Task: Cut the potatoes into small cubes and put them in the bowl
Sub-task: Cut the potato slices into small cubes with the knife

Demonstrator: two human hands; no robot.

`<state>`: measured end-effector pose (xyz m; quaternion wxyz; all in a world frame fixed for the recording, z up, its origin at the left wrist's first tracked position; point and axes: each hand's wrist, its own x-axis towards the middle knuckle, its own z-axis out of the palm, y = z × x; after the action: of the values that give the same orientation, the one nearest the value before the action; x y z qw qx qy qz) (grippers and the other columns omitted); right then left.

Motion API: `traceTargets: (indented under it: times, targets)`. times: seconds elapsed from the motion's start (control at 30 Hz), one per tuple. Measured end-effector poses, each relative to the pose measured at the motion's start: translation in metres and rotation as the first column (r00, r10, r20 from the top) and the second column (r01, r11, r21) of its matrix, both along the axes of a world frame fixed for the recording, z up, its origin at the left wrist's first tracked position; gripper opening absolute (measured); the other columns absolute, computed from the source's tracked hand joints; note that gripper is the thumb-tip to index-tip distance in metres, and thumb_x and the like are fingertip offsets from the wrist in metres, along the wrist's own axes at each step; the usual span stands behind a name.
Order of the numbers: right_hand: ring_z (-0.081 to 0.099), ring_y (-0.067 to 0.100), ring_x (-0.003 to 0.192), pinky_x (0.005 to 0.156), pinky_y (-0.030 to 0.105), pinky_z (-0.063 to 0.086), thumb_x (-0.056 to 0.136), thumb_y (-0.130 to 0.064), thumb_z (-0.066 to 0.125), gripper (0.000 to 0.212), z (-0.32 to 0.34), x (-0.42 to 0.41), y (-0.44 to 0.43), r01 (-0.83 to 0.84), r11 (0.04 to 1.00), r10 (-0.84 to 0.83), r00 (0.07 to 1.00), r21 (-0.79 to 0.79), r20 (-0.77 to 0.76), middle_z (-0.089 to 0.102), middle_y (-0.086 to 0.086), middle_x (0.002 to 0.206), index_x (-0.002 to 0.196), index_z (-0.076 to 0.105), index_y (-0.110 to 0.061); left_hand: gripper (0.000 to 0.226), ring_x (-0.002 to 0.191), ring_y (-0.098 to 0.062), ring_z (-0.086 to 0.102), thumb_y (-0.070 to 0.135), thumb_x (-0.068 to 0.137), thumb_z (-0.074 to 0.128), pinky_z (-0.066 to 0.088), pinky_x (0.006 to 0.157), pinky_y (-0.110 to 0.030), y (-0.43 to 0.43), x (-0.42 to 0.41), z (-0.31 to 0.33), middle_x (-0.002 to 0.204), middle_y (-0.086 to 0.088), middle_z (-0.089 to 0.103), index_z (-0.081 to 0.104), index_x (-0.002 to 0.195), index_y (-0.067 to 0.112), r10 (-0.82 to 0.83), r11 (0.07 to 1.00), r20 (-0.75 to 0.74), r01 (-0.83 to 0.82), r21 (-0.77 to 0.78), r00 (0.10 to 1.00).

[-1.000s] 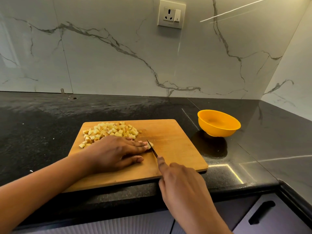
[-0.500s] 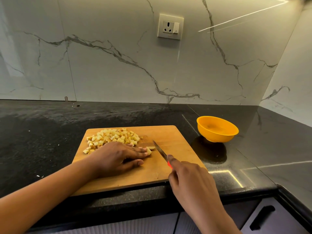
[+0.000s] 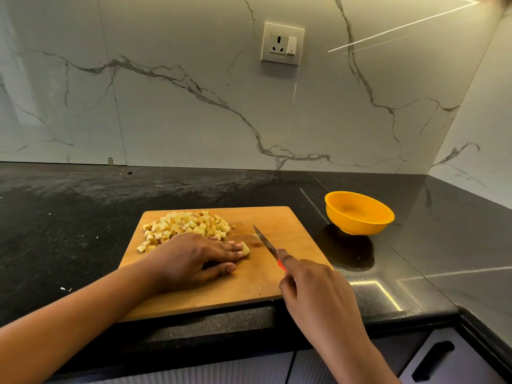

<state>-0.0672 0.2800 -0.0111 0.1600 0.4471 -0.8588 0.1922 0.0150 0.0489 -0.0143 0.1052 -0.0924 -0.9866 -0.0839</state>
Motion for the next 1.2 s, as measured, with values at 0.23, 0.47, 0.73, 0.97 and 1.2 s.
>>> traceTargets:
  times: [0.23,0.47,0.73,0.97,1.2]
  targets:
    - [0.054,0.011,0.059,0.049,0.022,0.044,0.089,-0.031,0.058,0.054,0.001,0.012,0.004,0.035,0.999,-0.036,0.997,-0.02,-0.072,0.06,-0.009,0.081,0.141,0.042,-0.03,0.059,0.125,0.01,0.04,0.067,0.091,0.017,0.032,0.105,-0.015,0.001,0.001,0.0,0.134,0.023,0.048,0.044,0.132,0.034,0.008,1.0,-0.026,-0.009,-0.019,1.0]
    - [0.043,0.007,0.047,0.04,0.01,0.019,0.078,-0.023,0.072,0.054,0.005,0.011,0.007,0.034,0.995,-0.036,0.999,-0.092,-0.021,0.052,-0.012,0.07,0.13,0.057,-0.025,0.062,0.127,0.009,0.038,0.068,0.09,0.012,0.034,0.108,-0.019,0.001,0.001,0.001,0.135,0.023,0.046,0.041,0.133,0.034,0.017,0.998,-0.02,-0.018,-0.055,1.0]
    - [0.038,0.008,0.036,0.038,0.011,0.007,0.061,-0.031,0.084,0.054,-0.001,0.028,0.002,-0.029,0.996,0.034,0.998,0.089,-0.048,0.046,-0.014,0.058,0.113,0.069,-0.027,0.07,0.132,0.007,0.027,0.068,0.087,0.005,0.032,0.111,-0.025,0.001,0.002,0.003,0.137,0.023,0.037,0.044,0.134,0.033,0.021,0.99,0.015,-0.019,-0.136,1.0]
    - [0.043,0.01,0.038,0.034,0.018,0.028,0.063,-0.031,0.084,0.055,0.0,0.023,-0.002,-0.051,0.985,0.066,0.994,0.163,-0.085,0.056,-0.008,0.063,0.115,0.069,-0.026,0.06,0.134,0.01,0.018,0.064,0.086,0.009,0.025,0.113,-0.02,0.002,0.0,0.007,0.138,0.029,0.028,0.029,0.137,0.039,0.039,0.985,0.098,-0.022,-0.17,0.994]
    - [0.052,0.016,0.095,0.066,0.026,0.031,0.102,-0.029,0.032,0.052,0.008,0.003,-0.015,-0.166,0.969,0.178,0.983,0.185,-0.046,0.054,-0.002,0.114,0.151,0.016,-0.027,0.053,0.136,0.01,0.017,0.055,0.092,0.016,0.011,0.115,-0.017,-0.001,0.0,0.007,0.144,0.026,0.026,0.029,0.141,0.04,0.035,0.98,0.141,-0.006,-0.201,0.989]
